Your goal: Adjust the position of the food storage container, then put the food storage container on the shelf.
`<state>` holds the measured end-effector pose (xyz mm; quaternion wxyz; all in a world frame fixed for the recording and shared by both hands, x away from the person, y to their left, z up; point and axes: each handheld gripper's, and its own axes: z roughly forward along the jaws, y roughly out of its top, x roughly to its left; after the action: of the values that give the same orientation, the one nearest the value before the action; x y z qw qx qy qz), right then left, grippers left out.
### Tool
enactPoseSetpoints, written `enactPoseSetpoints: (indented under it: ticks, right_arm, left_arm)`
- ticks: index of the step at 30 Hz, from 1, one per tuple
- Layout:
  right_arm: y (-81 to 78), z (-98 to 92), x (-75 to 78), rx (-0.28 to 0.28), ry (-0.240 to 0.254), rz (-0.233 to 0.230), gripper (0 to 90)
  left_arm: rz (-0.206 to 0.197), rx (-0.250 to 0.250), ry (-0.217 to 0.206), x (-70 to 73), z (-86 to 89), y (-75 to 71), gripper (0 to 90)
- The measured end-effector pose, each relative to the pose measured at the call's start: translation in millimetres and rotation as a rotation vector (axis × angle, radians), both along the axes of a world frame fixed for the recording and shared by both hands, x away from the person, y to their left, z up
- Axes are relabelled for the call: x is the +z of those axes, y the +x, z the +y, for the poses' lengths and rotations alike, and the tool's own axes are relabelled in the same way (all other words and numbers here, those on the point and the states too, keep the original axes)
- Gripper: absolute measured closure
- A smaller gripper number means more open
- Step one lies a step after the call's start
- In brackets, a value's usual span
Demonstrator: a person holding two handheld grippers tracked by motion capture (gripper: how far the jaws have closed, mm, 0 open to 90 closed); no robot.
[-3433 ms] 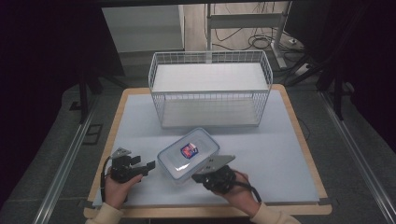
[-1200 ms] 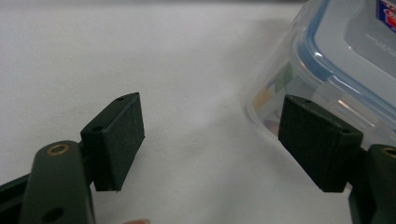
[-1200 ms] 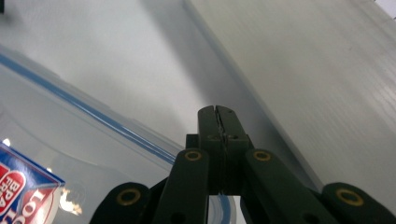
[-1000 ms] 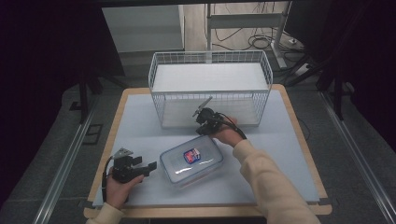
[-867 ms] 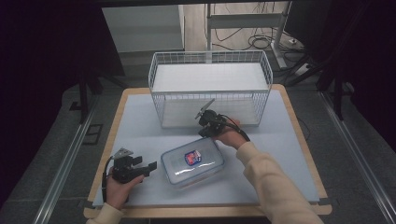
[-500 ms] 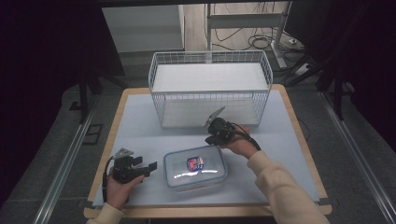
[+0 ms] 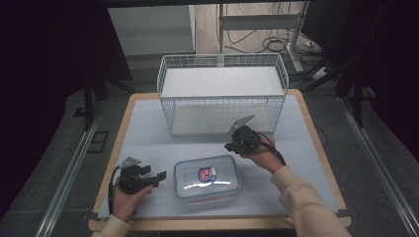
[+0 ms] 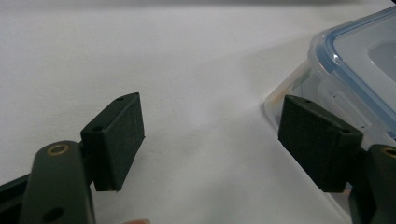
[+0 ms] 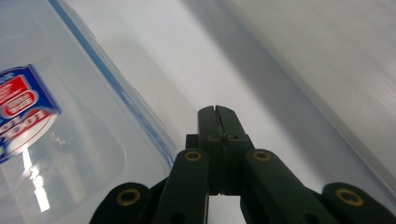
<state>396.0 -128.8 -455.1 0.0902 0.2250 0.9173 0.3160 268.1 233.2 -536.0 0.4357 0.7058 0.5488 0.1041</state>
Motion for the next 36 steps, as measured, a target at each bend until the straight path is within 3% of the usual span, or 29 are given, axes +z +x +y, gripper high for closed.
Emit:
enactPoseSetpoints:
  ticks: [1, 2, 4, 11, 18, 21, 22, 24, 27, 32, 35, 36]
  right_arm:
    - [-7.0, -13.1, 2.7, -0.012, 0.043, -0.006, 90.0]
    - [-7.0, -13.1, 2.7, -0.012, 0.043, -0.006, 90.0]
    - [-20.8, -33.8, 1.4, -0.041, 0.100, -0.009, 90.0]
    - [-51.9, -72.3, -17.1, -0.093, 0.185, 0.017, 90.0]
    - [-61.9, -88.0, -30.2, -0.118, 0.212, 0.052, 85.5]
    - [-62.2, -89.8, -29.8, -0.130, 0.243, 0.059, 69.5]
    - [-62.2, -89.8, -29.8, -0.130, 0.243, 0.059, 69.5]
    - [-63.1, -90.0, -28.7, -0.140, 0.269, 0.060, 54.0]
    - [-66.3, -89.3, -26.7, -0.139, 0.316, 0.055, 39.8]
    - [-69.3, -89.8, -25.3, -0.135, 0.344, 0.056, 33.4]
    - [-70.8, -89.5, -24.8, -0.135, 0.372, 0.068, 28.0]
    - [-70.8, -89.5, -24.8, -0.135, 0.372, 0.068, 28.0]
  left_arm:
    - [0.000, -0.002, -0.001, 0.6, -0.5, -0.2, 22.7]
    - [0.000, -0.002, -0.001, 0.6, -0.5, -0.2, 22.7]
    - [-0.001, -0.001, -0.015, 3.2, -0.9, -1.5, 22.7]
    - [-0.002, -0.012, -0.014, 9.6, -6.4, -4.7, 22.8]
    - [0.001, -0.031, -0.019, 11.9, -10.5, -6.7, 22.7]
    - [-0.004, -0.027, -0.029, 13.0, -10.0, -8.0, 23.2]
    - [-0.009, -0.027, -0.033, 14.2, -9.6, -9.0, 23.2]
    - [-0.014, -0.033, -0.044, 17.0, -9.3, -11.1, 23.3]
    - [-0.006, -0.048, -0.065, 20.6, -9.8, -14.8, 23.0]
    - [0.007, -0.051, -0.098, 22.0, -9.1, -18.5, 22.3]
    - [0.017, -0.057, -0.149, 24.6, -7.4, -22.7, 21.6]
    - [0.017, -0.057, -0.149, 24.6, -7.4, -22.7, 21.4]
